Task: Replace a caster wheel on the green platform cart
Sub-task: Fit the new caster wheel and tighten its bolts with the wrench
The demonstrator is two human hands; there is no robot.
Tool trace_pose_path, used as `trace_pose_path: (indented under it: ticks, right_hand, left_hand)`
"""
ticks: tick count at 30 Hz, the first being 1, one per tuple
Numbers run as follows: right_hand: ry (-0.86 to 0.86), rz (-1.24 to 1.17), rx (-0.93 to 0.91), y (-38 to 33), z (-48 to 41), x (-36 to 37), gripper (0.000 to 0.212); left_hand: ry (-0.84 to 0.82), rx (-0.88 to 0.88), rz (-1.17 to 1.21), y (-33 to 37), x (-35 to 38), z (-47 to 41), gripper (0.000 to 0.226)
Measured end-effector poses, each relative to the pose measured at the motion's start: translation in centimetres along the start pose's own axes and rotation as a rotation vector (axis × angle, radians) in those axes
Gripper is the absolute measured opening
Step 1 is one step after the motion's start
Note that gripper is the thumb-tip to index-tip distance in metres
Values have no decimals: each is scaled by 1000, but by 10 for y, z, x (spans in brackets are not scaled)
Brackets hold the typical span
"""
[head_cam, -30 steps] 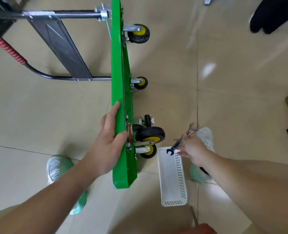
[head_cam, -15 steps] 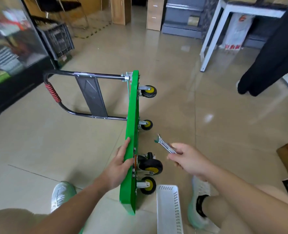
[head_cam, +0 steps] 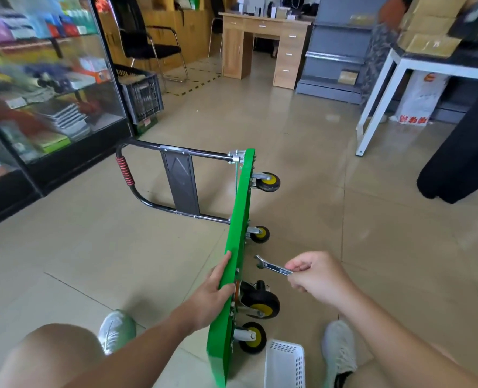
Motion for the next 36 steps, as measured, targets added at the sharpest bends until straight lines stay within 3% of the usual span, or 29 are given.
trace_pose_path:
  ticks: [7, 11, 15, 19, 28, 36]
  right_hand:
    - [147, -470, -17, 11, -24, -13, 20]
    - [123, -716, 44, 20, -40, 6, 17]
    - [105, -645, 16, 7, -55, 20, 7]
    - [28, -590, -60, -13, -71, 39, 16]
    - [-128, -520, -242, -52, -81, 67, 15]
    - [-179, -563, -241, -60, -89, 73, 12]
  left_hand:
    - [2, -6, -12, 1, -2, 0, 69]
    - [4, -2, -4, -3, -2, -2, 70]
    - [9, 17, -20, -5, -4, -7, 71]
    - [5, 14, -20, -7, -4, -6, 71]
    - [-67, 35, 10, -2, -6, -12, 72]
    - [-119, 50, 36, 1, -11, -23, 80]
Point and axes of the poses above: each hand's wrist, its own z-axis away from the middle knuckle, its own x-axis out of the palm, y = z × x, the point moved 10 cm from there along -z, towards the middle knuckle, and after that the axes turned 3 degrees about -x, right-handed, at the moved point
